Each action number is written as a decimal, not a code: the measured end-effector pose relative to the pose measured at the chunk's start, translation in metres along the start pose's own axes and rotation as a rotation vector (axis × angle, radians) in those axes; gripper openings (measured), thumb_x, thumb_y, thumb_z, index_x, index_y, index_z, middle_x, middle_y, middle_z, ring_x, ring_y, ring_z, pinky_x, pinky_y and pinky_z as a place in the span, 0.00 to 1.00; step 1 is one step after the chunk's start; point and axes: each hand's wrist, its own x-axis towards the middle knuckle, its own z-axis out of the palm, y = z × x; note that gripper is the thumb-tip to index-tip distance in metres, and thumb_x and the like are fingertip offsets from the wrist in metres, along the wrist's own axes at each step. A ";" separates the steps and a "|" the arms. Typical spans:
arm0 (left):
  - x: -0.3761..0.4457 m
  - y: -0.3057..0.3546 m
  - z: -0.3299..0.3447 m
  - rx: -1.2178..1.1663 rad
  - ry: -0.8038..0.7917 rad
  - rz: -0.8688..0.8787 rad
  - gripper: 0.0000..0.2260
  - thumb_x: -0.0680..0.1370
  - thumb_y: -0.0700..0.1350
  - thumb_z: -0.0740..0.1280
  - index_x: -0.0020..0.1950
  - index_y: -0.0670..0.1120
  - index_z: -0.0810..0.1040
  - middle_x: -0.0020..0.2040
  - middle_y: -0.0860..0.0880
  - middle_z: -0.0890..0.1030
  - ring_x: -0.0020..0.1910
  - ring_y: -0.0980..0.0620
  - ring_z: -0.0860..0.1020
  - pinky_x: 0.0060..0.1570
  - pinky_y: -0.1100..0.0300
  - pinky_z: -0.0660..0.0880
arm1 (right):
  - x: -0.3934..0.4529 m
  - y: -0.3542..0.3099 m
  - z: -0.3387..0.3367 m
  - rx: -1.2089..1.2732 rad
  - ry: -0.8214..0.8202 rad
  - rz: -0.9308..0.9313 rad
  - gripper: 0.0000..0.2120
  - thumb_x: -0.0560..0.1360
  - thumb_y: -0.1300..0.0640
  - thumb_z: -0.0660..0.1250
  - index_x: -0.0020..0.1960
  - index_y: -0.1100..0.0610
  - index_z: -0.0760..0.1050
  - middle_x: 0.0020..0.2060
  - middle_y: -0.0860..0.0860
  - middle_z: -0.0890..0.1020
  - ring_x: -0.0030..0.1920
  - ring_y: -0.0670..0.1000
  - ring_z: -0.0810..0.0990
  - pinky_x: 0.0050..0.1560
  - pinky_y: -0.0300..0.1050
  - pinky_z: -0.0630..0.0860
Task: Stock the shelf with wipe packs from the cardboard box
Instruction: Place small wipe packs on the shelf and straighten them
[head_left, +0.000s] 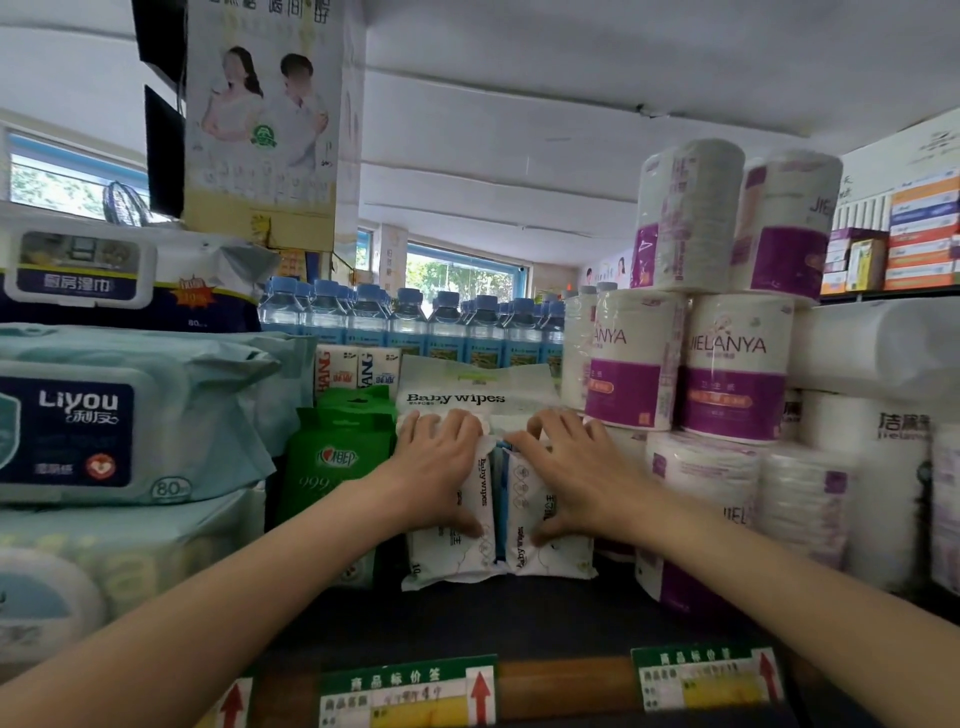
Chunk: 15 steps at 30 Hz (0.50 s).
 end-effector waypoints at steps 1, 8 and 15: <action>0.001 0.001 0.001 0.019 0.020 0.012 0.43 0.66 0.61 0.72 0.70 0.43 0.54 0.69 0.46 0.58 0.70 0.43 0.58 0.74 0.46 0.49 | 0.004 0.004 0.000 0.000 -0.020 -0.008 0.47 0.63 0.40 0.73 0.73 0.49 0.50 0.68 0.52 0.57 0.68 0.54 0.56 0.69 0.51 0.58; 0.002 0.002 -0.006 0.061 -0.048 0.106 0.47 0.68 0.61 0.71 0.74 0.40 0.48 0.72 0.46 0.55 0.73 0.45 0.54 0.75 0.46 0.44 | 0.028 0.022 0.004 0.118 -0.177 -0.077 0.61 0.58 0.37 0.75 0.76 0.49 0.38 0.75 0.53 0.46 0.75 0.55 0.46 0.75 0.53 0.47; -0.013 -0.005 -0.019 0.077 -0.025 0.075 0.52 0.68 0.61 0.70 0.76 0.44 0.38 0.77 0.48 0.42 0.76 0.48 0.41 0.71 0.50 0.33 | 0.014 0.024 -0.010 0.151 -0.054 -0.034 0.58 0.61 0.36 0.72 0.76 0.49 0.38 0.75 0.52 0.48 0.75 0.55 0.47 0.75 0.53 0.45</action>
